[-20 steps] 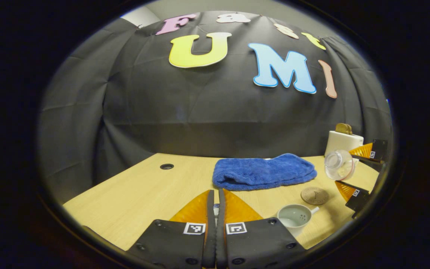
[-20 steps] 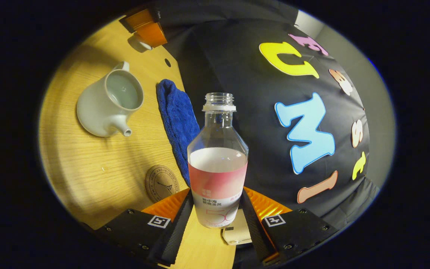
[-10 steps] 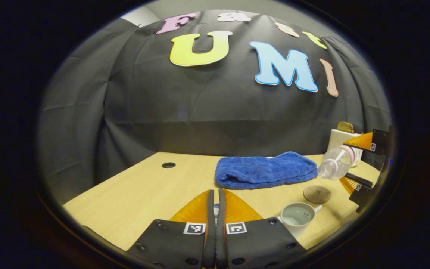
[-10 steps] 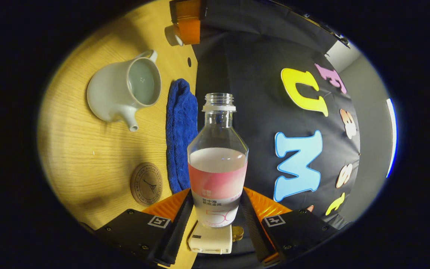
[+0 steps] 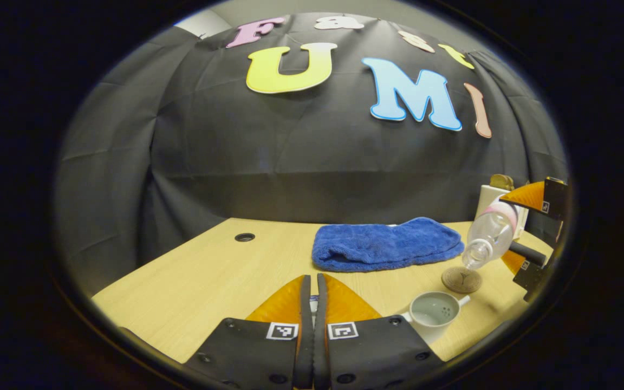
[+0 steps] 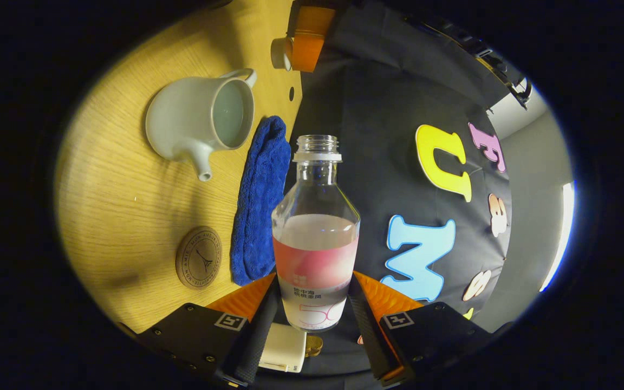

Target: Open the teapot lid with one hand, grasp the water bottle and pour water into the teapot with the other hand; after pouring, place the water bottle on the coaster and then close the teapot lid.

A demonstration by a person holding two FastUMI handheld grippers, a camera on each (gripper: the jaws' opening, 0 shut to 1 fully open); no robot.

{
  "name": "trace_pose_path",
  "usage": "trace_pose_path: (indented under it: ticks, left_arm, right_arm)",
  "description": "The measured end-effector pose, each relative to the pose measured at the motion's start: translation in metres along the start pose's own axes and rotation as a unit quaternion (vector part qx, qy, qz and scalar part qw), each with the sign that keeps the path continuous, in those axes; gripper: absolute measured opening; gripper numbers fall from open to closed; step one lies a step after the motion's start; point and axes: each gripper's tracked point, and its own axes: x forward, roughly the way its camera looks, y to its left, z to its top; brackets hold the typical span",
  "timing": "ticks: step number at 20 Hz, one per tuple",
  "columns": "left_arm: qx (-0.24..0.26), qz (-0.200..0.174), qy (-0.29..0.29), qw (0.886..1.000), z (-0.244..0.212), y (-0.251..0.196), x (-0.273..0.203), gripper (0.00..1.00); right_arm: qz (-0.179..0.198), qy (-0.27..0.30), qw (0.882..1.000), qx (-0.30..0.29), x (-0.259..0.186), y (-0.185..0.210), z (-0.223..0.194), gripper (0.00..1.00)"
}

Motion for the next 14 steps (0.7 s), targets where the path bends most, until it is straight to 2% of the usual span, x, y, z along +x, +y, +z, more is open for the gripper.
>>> trace_pose_path:
  ticks: [10,14]
  left_arm:
    - [0.004,0.002,0.006,1.000,-0.005,0.000,0.001,0.06]
    - [0.005,0.002,0.008,1.000,-0.006,-0.001,0.003,0.06]
  right_arm:
    - [-0.037,-0.018,0.996,-0.077,0.000,-0.014,0.006,0.76]
    - [-0.039,-0.022,0.995,-0.085,0.001,-0.016,0.006,0.76]
